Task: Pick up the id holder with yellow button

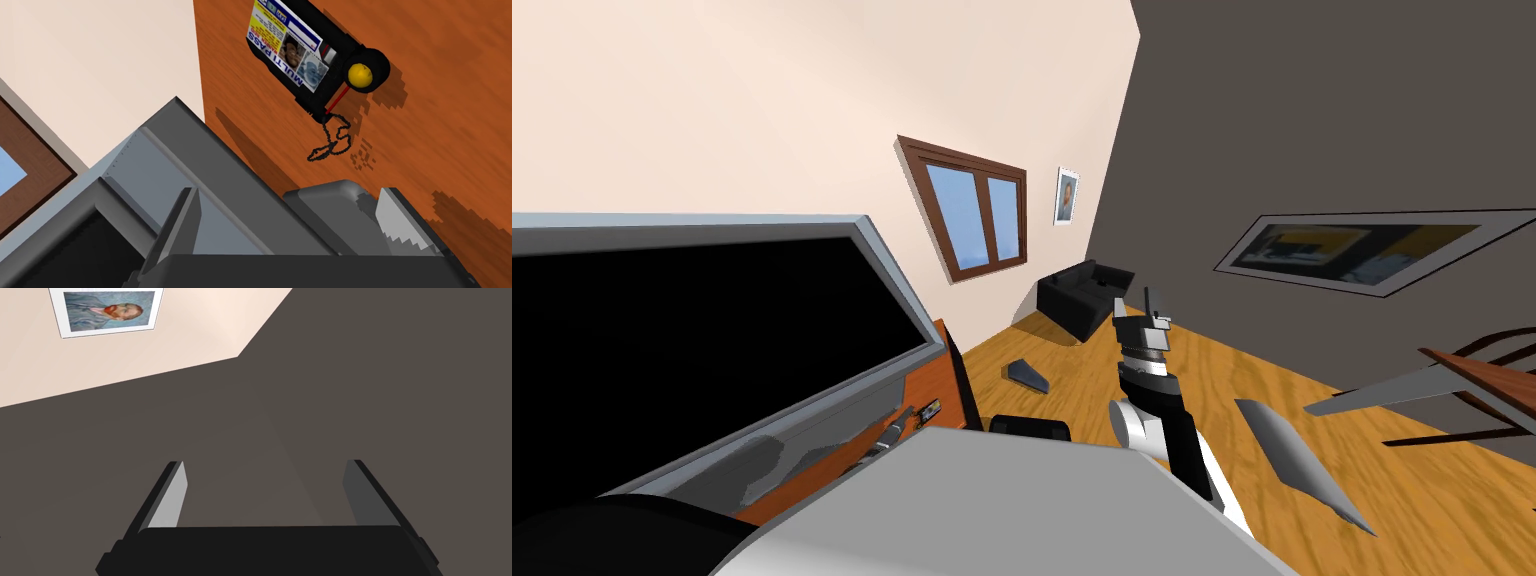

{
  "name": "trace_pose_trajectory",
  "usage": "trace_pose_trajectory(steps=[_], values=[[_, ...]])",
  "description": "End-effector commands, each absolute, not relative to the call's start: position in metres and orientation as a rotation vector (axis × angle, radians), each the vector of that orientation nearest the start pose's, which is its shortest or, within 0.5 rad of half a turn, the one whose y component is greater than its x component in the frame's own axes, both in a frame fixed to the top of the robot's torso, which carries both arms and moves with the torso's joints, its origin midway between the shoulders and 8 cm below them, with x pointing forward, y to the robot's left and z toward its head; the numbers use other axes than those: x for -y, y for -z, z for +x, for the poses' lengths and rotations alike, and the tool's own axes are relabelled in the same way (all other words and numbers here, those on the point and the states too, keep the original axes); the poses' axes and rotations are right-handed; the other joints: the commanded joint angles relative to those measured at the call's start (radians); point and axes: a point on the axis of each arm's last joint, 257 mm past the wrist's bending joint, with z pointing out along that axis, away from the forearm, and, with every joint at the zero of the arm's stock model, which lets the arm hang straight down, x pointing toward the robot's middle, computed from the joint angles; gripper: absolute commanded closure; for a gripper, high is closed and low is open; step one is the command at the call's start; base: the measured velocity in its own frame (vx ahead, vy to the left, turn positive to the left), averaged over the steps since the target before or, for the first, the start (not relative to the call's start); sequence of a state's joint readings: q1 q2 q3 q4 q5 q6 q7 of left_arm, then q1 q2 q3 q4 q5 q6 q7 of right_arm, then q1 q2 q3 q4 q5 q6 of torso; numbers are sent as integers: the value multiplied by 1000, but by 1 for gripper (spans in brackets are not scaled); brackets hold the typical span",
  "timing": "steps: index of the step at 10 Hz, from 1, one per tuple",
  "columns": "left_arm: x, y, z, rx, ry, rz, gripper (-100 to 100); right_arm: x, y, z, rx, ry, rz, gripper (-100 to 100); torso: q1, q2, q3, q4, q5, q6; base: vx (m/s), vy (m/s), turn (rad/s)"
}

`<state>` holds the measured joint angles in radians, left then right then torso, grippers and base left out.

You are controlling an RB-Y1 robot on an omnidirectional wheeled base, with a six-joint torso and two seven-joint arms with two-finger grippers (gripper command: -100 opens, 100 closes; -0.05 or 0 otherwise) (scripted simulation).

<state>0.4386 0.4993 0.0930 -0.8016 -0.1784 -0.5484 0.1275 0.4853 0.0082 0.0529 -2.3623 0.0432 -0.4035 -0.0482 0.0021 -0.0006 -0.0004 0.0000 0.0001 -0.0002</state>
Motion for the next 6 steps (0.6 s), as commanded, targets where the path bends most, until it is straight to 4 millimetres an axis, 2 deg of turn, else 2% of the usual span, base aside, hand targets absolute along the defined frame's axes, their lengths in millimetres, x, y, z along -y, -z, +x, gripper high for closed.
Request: trace_pose_trajectory(steps=[1,3,4,5,6], values=[[-544,517,166,-1787,362,-1321,-100,256,-47,347,-618,-1376,664,0,0,0,0,0,0,0,12,30,-80],[-548,524,154,-1804,343,-1345,-100,256,-47,347,-618,-1376,664,0,0,0,0,0,0,0,15,25,-97],[-548,524,154,-1804,343,-1345,-100,256,-47,347,-618,-1376,664,0,-1,0,0,0,0,0,4,9,15],[-552,529,143,-1819,327,-1367,-100,256,-47,347,-618,-1376,664,0,-2,0,0,0,0,0,9,9,-114],[-558,537,125,-1844,302,-1401,-100,256,-47,347,-618,-1376,664,0,-2,0,0,0,0,0,31,25,-351]])
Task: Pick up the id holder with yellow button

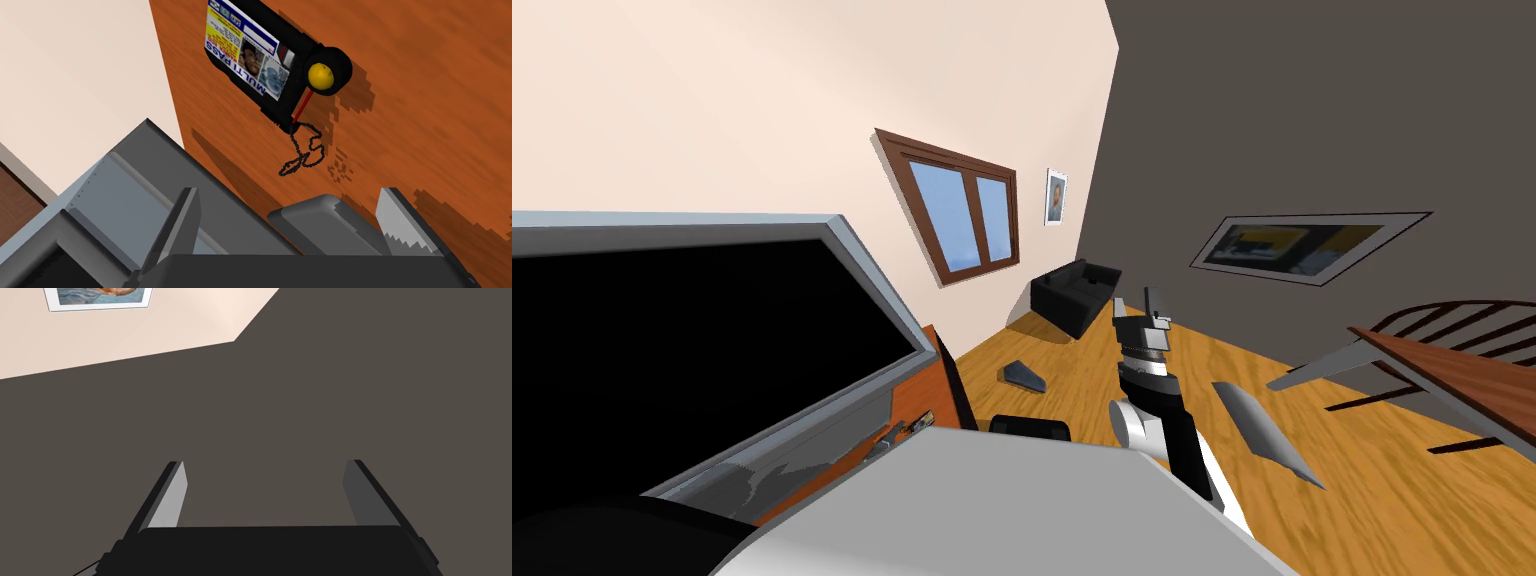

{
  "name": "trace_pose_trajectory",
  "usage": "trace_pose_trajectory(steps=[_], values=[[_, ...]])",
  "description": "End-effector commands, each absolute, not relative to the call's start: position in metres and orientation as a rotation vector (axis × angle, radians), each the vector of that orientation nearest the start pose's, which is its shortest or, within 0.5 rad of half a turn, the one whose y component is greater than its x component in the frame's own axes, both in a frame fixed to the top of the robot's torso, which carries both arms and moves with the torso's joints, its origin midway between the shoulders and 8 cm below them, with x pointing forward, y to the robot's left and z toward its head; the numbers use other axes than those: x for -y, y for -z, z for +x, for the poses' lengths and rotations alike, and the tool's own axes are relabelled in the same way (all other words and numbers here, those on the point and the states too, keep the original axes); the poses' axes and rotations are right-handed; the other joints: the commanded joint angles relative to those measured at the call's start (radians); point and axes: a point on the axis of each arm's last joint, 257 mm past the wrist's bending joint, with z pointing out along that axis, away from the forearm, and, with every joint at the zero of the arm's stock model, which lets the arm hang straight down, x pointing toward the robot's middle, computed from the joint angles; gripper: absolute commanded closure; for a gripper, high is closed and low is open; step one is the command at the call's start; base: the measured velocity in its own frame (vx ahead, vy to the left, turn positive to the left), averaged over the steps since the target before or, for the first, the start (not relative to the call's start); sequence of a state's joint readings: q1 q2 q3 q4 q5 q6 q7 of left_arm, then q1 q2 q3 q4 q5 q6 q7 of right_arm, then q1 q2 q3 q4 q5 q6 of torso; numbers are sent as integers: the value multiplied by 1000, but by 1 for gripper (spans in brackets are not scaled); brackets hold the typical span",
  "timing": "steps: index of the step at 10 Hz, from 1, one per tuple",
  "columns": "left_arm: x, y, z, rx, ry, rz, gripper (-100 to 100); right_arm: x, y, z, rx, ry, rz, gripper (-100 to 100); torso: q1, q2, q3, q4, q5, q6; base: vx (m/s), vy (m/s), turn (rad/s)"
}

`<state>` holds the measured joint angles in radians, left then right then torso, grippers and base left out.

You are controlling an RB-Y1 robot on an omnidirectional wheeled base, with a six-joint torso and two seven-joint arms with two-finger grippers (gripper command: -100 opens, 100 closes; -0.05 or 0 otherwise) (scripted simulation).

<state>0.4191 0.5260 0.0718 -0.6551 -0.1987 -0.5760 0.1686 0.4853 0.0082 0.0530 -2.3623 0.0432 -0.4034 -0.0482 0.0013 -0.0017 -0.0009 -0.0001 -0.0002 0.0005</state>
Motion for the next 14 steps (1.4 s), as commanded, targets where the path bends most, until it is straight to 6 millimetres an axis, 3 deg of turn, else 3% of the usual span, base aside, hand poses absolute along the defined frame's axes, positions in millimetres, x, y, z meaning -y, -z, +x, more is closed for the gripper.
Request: trace_pose_trajectory(steps=[1,4,5,6,7,9,11,12,14], values=[[-558,537,125,-1844,302,-1401,-100,256,-47,347,-618,-1376,664,0,0,0,0,0,0,0,30,38,-117],[-561,548,104,-1875,279,-1448,-100,256,-47,347,-618,-1376,664,0,-1,0,0,0,0,-1,23,4,-133],[-561,546,109,-1870,282,-1437,-100,256,-47,347,-618,-1376,664,0,-2,0,0,0,0,-1,11,-3,-32],[-561,546,109,-1870,282,-1439,0,256,-47,347,-618,-1376,664,0,-2,1,0,0,0,-1,0,0,0],[-553,553,119,-1867,281,-1441,-100,256,-47,347,-618,-1376,664,0,-2,1,1,0,0,-1,-10,48,-14],[-543,561,132,-1865,281,-1444,-100,256,-47,347,-618,-1375,664,0,2,2,1,0,1,-1,-25,46,-47],[-544,562,130,-1863,279,-1448,-100,256,-47,347,-618,-1376,664,0,-1,2,1,0,1,-1,-6,3,-21],[-544,562,131,-1864,279,-1445,100,256,-47,347,-618,-1376,664,0,0,1,1,0,2,-1,0,0,0],[-544,562,128,-1867,274,-1447,100,256,-47,347,-618,-1376,664,0,0,1,1,1,2,0,-3,0,-1]])
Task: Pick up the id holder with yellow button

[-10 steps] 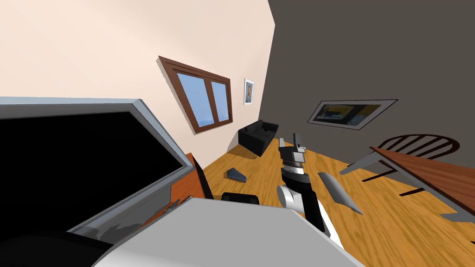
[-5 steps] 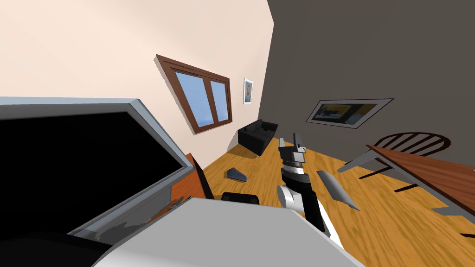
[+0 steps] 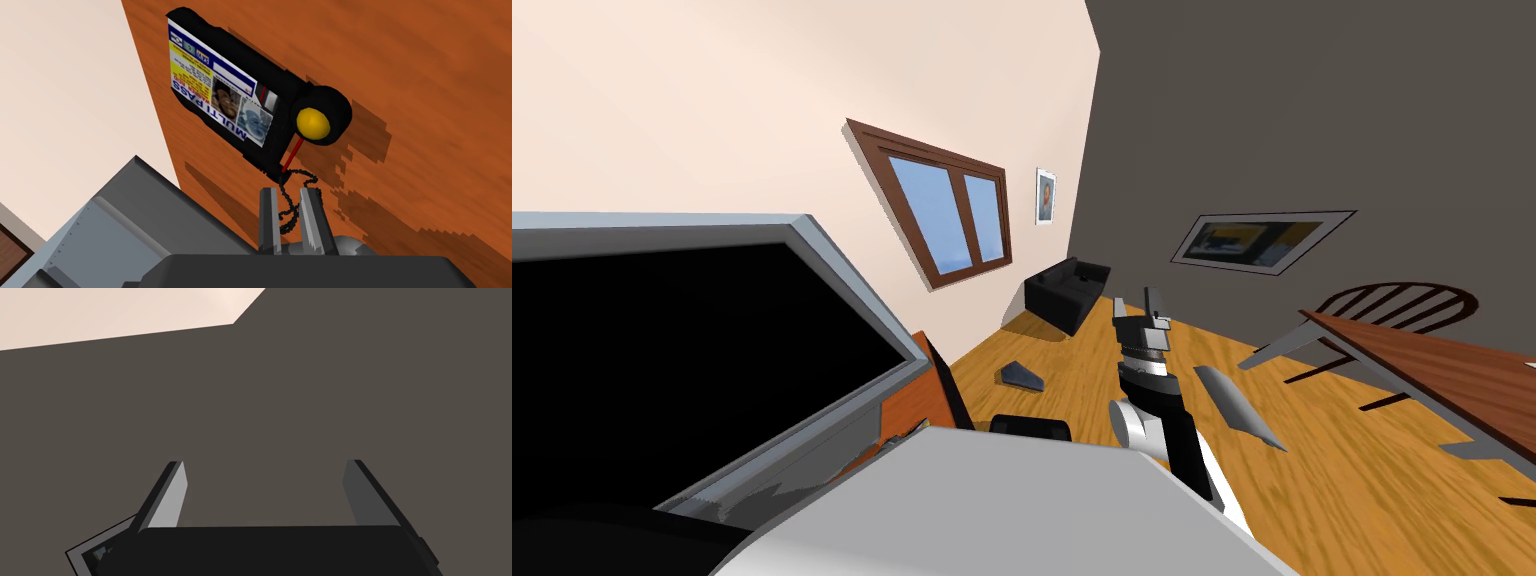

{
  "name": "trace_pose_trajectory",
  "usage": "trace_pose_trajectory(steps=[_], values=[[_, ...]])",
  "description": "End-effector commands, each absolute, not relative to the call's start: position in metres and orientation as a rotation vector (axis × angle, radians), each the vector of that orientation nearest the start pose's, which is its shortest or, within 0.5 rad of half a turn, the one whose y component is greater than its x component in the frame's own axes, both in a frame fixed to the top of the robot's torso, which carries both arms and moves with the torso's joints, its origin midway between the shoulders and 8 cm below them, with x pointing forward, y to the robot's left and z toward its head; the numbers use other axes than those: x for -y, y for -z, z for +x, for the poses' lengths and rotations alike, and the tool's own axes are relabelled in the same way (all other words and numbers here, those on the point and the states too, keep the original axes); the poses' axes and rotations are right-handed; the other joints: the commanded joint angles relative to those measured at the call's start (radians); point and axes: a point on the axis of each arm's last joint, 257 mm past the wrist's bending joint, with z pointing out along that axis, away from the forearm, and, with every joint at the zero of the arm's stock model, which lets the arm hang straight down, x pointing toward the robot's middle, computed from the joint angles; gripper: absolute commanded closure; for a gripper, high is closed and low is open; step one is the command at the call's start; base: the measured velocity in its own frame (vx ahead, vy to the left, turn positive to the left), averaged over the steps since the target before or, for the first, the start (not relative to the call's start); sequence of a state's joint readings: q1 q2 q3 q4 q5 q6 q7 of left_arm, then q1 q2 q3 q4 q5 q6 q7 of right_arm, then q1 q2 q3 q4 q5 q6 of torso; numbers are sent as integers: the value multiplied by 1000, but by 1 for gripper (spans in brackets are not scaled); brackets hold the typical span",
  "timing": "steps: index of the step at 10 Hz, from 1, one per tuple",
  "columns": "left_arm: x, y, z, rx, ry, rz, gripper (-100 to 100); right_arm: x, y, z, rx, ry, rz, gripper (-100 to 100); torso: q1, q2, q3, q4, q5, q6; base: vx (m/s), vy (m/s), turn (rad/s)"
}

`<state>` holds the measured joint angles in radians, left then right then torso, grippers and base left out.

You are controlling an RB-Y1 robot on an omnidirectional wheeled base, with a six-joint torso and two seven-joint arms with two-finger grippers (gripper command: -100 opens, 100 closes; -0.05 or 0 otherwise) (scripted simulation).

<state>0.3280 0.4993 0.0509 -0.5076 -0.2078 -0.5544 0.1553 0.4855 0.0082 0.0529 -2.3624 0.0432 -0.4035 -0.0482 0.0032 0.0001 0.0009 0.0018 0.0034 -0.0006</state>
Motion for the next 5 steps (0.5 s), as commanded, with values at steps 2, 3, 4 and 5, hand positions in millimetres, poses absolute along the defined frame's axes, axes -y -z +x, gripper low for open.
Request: trace_pose_trajectory(steps=[2,3,4,5], values=[[-545,563,128,-1872,269,-1444,100,256,-47,347,-618,-1376,664,0,0,1,0,0,0,0,0,0,0],[-545,563,128,-1872,269,-1444,0,256,-47,347,-618,-1376,664,0,0,1,0,0,0,0,0,0,0],[-545,559,129,-1865,281,-1444,100,256,-47,347,-618,-1376,664,0,0,1,1,0,0,0,7,0,37],[-551,555,121,-1866,281,-1442,100,256,-47,347,-618,-1376,664,0,0,1,0,0,0,0,17,-10,57]])
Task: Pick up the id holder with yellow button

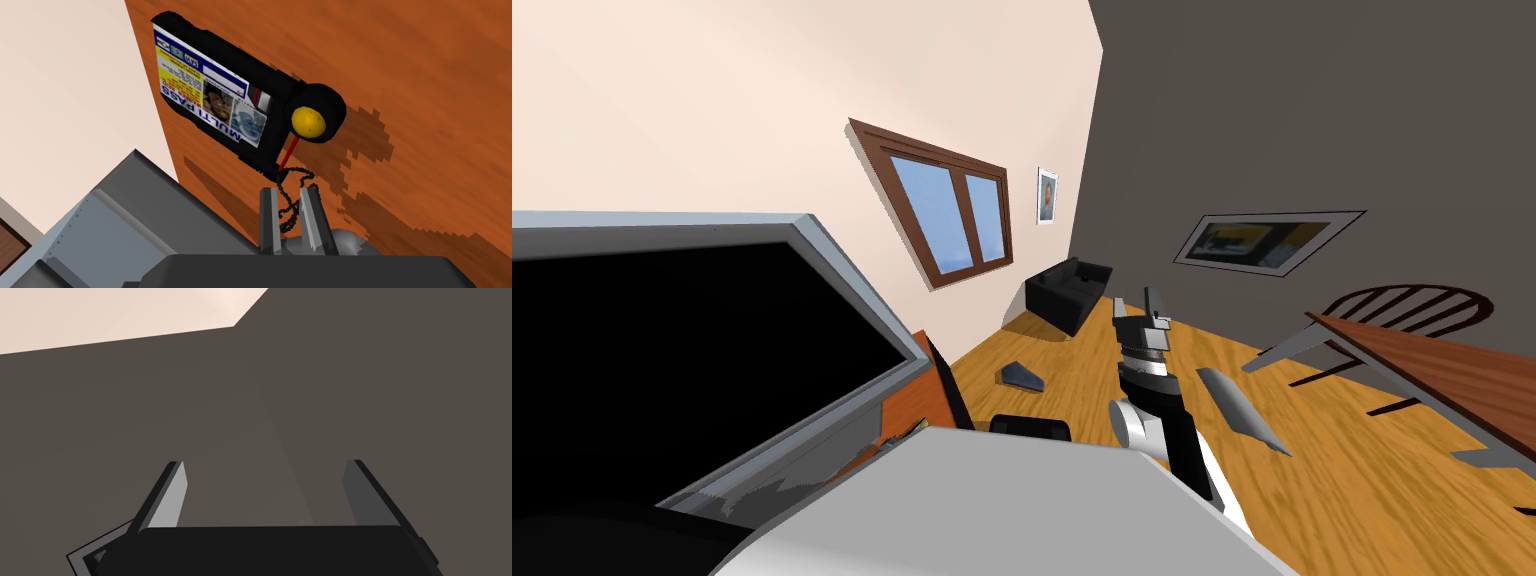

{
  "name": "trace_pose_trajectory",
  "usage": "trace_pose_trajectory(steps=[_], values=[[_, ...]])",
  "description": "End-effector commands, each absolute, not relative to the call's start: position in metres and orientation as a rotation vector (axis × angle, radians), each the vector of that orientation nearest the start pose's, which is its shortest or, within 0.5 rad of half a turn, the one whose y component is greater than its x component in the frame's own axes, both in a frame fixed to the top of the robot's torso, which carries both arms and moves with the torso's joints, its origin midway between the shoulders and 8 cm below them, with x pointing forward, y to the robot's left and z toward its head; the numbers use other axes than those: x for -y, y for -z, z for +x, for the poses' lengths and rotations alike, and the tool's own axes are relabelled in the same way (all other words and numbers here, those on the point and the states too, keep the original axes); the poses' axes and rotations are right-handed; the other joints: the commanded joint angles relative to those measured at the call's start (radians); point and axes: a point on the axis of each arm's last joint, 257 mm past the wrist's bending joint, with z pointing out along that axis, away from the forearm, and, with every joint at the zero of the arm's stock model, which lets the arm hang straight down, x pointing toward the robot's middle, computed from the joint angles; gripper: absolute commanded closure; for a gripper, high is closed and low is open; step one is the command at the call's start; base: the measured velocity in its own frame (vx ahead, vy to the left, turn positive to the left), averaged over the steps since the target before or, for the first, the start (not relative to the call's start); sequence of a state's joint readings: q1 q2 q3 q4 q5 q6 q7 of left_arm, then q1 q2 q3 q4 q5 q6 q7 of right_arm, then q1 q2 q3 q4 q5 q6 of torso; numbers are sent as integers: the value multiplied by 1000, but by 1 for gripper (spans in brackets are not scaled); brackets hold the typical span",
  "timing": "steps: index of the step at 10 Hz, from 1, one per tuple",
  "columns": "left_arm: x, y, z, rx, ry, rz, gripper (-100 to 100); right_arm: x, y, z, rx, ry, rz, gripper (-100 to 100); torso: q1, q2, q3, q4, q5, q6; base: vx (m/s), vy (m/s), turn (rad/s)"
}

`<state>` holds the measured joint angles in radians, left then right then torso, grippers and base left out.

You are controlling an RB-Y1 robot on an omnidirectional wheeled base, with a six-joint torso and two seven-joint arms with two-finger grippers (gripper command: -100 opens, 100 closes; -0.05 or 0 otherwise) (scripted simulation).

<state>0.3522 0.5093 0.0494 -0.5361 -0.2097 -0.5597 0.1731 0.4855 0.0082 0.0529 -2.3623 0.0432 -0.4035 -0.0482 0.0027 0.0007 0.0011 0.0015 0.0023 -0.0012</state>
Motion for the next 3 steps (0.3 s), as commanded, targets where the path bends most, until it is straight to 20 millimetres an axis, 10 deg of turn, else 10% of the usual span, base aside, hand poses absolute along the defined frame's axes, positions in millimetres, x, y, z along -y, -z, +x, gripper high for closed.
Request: trace_pose_trajectory(steps=[1,2,3], values=[[-557,550,114,-1868,281,-1440,100,256,-47,347,-618,-1376,664,0,0,0,0,0,0,0,23,-28,47],[-553,552,119,-1868,281,-1438,100,256,-47,347,-618,-1376,664,0,-1,0,0,0,0,0,9,-14,17],[-554,551,118,-1866,281,-1442,0,256,-47,347,-618,-1376,664,0,-1,0,0,0,0,1,0,0,0]])
